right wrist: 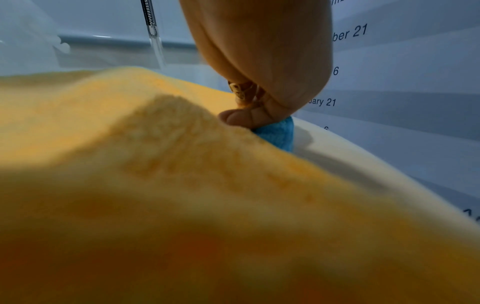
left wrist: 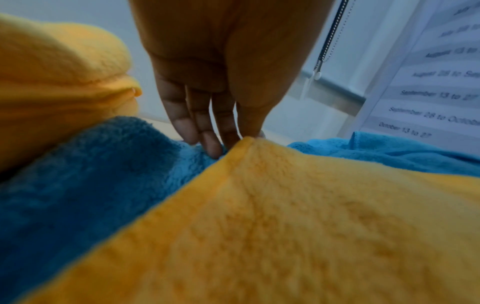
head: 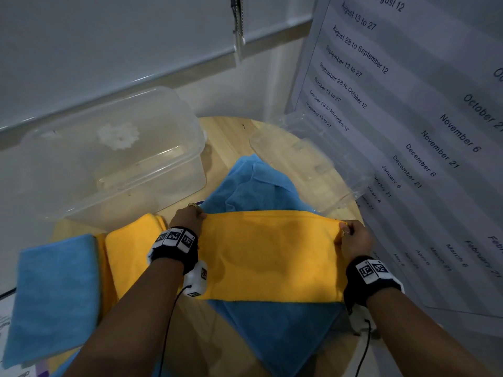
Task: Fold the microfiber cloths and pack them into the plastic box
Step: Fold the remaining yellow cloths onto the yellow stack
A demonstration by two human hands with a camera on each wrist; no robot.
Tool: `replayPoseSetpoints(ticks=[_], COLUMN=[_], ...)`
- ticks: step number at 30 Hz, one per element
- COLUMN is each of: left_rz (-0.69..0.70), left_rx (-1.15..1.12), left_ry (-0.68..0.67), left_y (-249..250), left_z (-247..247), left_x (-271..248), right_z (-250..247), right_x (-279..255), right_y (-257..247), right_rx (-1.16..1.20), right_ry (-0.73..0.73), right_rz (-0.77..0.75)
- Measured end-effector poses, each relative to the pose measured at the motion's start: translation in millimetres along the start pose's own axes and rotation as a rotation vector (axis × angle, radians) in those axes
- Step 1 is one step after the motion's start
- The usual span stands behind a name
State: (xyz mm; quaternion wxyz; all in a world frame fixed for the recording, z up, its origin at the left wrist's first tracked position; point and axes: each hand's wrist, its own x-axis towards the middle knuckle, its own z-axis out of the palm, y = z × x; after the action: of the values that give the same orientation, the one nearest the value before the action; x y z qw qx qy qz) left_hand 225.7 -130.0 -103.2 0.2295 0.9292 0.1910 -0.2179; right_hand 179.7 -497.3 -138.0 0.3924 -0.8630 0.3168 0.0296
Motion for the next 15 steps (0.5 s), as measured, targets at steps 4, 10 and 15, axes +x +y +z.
replayPoseSetpoints(ticks=[4,10,15], left_rz=[-0.045,0.017,0.291], left_rx=[-0.038,-0.090,-0.014], left_ry=[0.126,0.239,0.093], left_y=[-2.0,-2.3,9.1], left_z=[-6.2,-4.7,16.5], left_x=[1.0,1.9,-5.6], right_z=[-2.1,-6.8,-0.1], right_x=[1.2,1.3,4.0], right_y=[-2.5,-12.1,-9.3], right_rx=[-0.036,-0.115,-0.194], right_ry=[0.011,0.006,-0.048], right_rz=[0.006,-0.035,-0.077])
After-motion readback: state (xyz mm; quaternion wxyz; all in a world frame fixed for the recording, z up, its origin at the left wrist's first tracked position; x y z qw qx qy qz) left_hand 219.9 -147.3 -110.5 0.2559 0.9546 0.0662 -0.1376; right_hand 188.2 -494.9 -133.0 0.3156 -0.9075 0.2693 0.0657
